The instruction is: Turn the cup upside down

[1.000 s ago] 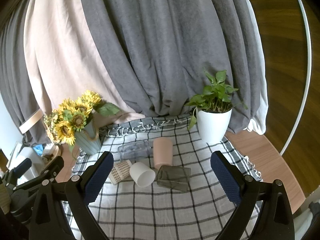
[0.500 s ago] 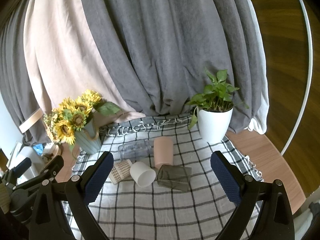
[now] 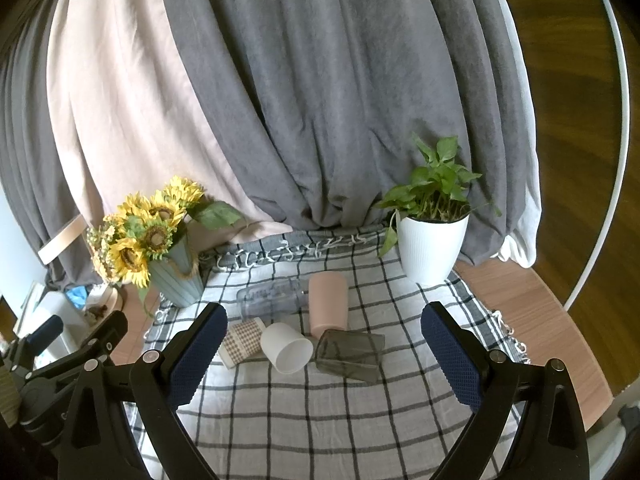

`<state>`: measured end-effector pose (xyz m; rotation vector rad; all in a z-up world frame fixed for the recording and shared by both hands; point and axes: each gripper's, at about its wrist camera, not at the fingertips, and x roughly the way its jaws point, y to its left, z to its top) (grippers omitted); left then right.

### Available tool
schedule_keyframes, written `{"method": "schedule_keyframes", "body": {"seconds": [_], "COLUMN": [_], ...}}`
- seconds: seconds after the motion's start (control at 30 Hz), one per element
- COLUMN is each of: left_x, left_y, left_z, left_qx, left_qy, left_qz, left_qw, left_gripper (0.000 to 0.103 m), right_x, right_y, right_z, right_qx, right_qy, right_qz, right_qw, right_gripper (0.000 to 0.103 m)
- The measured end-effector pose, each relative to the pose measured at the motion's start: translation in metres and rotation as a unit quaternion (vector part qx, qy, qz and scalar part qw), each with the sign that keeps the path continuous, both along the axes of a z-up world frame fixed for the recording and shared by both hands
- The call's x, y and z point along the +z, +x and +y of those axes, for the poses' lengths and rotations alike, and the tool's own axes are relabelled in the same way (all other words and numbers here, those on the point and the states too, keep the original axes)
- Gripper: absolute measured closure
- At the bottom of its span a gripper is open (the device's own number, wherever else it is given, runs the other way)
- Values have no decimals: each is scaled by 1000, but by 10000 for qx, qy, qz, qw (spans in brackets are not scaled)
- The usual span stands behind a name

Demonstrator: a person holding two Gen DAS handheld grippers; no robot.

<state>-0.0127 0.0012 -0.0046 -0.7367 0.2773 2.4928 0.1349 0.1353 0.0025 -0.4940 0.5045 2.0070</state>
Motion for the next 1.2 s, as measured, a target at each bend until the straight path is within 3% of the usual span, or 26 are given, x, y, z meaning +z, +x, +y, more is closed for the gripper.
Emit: {"method": "schedule_keyframes", "body": {"seconds": [0.33, 0.5, 0.7, 1.03, 1.2], "left_x": [-33, -53, -78, -119, -139], "left_y": [-38, -66, -99, -145, -163], "left_z": [39, 66, 96, 135, 146], "left_qx": [-87, 16, 88, 177, 233], "left_qy": [-310, -531, -798, -1087, -1155], "left_qz": [-604, -884, -1240, -1915, -2227], "left_qw": [9977, 9947, 9890, 9753, 9677], "left_gripper": [0, 0, 0, 0, 0], "right_x": [-31, -62, -89, -147, -184], "right_y": [-18, -38, -66, -115, -134], "right_z": [52, 102, 149, 217, 242], "right_qx": [71, 306, 458, 618, 650], "right_qy": [-755, -1597, -2081, -3133, -3684], "right_qz": [-106, -218, -474, -925, -1179], "right_qw": [9971, 9864, 9759, 9431, 9199], "right_gripper": [5, 5, 5, 7, 12]}}
